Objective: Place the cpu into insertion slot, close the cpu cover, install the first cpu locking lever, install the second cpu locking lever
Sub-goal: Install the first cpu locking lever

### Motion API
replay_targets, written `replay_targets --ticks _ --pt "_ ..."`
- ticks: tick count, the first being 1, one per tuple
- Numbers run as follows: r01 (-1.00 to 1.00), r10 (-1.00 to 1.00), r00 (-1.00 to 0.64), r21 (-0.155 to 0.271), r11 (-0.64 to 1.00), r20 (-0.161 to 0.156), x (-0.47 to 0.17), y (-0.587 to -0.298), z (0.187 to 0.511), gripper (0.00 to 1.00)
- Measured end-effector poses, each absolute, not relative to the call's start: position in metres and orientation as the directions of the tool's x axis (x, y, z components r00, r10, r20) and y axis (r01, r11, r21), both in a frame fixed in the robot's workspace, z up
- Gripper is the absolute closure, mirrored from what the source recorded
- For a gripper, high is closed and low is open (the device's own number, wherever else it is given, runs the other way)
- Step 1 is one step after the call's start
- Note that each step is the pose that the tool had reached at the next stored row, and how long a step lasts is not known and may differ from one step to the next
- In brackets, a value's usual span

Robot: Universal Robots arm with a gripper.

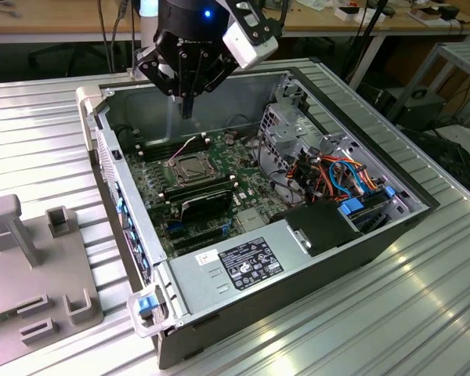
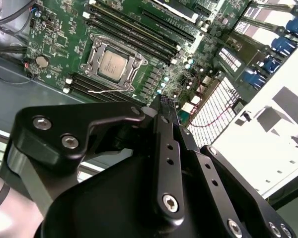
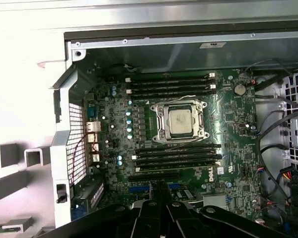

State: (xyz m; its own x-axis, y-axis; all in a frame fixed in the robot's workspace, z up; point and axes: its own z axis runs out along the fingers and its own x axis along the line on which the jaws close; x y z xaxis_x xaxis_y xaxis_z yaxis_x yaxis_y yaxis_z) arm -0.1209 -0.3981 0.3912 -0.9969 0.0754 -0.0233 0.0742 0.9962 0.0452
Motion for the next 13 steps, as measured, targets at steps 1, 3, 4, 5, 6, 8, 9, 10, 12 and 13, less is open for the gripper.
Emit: replay_targets --ticks 1,3,4,5,6,8,9,10,12,13 --pt "0.074 0.075 -0.997 0.045 0.996 -0.023 -0.118 -0.396 0.389 0.89" --pt "0.074 0.075 -0.997 0.045 0.996 -0.023 -0.110 -0.392 0.384 0.89" --pt "0.074 0.075 -0.997 0.045 0.996 -0.023 -0.107 -0.389 0.382 0.89" --pt "0.074 0.076 -0.997 0.045 0.996 -0.023 -0.106 -0.387 0.380 0.89" --pt "0.074 0.075 -0.997 0.045 0.996 -0.023 -0.105 -0.384 0.377 0.89" --pt "0.074 0.075 -0.997 0.045 0.996 -0.023 -0.102 -0.378 0.372 0.89" --pt "0.074 0.075 -0.997 0.045 0.996 -0.023 -0.100 -0.374 0.369 0.89" --pt "0.074 0.075 -0.997 0.045 0.996 -0.023 -0.099 -0.370 0.366 0.89" --pt "0.074 0.075 -0.997 0.045 0.996 -0.023 -0.098 -0.367 0.362 0.89" --pt "0.074 0.075 -0.997 0.045 0.996 -0.023 -0.097 -0.366 0.359 0.89"
